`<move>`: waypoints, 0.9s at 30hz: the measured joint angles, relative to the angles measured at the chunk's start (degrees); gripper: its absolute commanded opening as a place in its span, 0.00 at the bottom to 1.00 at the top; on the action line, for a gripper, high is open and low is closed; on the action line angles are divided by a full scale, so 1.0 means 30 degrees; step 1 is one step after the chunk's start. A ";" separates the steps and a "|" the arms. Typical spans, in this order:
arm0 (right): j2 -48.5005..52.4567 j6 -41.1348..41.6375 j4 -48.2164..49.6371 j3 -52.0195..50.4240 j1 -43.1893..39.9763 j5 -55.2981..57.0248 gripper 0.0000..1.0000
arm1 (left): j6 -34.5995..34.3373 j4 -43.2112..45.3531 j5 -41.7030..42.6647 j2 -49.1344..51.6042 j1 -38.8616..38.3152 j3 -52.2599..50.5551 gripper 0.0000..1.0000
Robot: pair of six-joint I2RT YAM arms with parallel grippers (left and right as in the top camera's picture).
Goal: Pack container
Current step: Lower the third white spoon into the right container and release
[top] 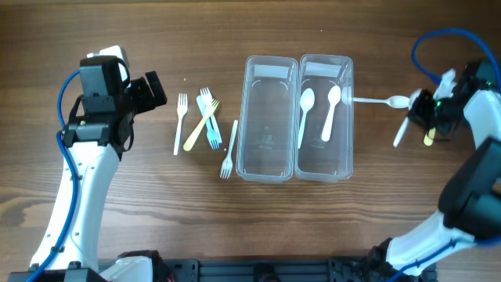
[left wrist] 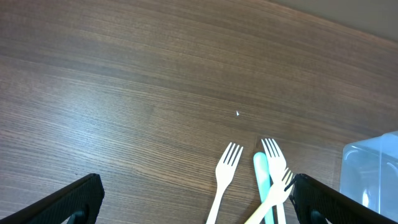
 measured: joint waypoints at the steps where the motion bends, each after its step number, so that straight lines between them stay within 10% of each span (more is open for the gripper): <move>1: -0.1188 0.0058 -0.0029 0.0160 0.0481 -0.0233 0.04 | 0.0000 0.0007 0.0000 0.0000 0.0000 0.0000 1.00; 8: -0.7111 0.0124 0.0685 0.1195 0.6623 -0.0692 0.04 | 0.0000 0.0007 0.0000 0.0000 0.0000 0.0000 1.00; 17: -0.1464 0.0984 0.1676 -0.0357 1.0032 0.1734 0.04 | 0.0000 0.0007 0.0000 0.0000 0.0000 0.0000 1.00; 22: -0.1027 0.0933 0.2033 -0.0357 1.0229 0.1552 0.49 | 0.0000 0.0007 0.0000 0.0000 0.0000 0.0000 1.00; 27: -0.2229 0.0605 0.2076 0.1035 1.0098 0.0940 0.53 | 0.0000 0.0007 0.0000 0.0000 0.0000 0.0000 1.00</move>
